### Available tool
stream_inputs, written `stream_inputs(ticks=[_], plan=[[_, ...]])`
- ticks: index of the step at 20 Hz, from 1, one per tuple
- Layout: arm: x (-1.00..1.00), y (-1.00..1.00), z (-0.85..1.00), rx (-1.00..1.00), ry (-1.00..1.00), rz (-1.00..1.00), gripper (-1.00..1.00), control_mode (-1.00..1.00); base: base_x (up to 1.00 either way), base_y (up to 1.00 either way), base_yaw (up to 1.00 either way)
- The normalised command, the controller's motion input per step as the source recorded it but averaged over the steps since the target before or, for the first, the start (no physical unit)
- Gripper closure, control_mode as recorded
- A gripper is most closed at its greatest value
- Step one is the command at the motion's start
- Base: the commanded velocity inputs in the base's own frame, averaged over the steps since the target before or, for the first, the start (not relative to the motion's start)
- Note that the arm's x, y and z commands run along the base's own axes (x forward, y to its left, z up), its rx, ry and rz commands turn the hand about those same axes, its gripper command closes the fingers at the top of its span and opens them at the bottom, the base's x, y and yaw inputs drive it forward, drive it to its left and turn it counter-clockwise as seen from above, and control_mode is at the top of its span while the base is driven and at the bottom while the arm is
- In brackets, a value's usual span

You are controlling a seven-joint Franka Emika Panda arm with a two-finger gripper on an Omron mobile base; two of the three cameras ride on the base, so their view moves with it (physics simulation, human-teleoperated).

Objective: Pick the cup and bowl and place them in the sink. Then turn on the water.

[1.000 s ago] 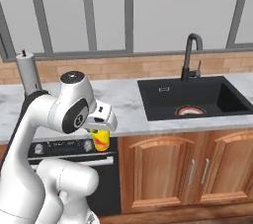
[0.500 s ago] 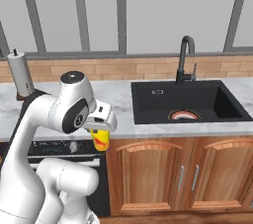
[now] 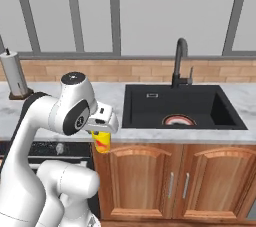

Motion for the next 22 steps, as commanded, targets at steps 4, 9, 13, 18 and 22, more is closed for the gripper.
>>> stream_inputs(ticks=[4,9,13,18,22], plan=[[0.0,0.0,0.0,0.0,0.0,0.0,1.0,1.0,0.16,-0.5,0.14],[0.0,0.0,0.0,0.0,0.0,0.0,1.0,1.0,0.16,-0.5,0.14],[0.0,0.0,0.0,0.0,0.0,0.0,1.0,1.0,0.16,-0.51,0.14],[0.0,0.0,0.0,0.0,0.0,0.0,1.0,1.0,0.17,-0.5,0.15],[0.0,0.0,0.0,0.0,0.0,0.0,1.0,1.0,0.18,-0.5,0.14]])
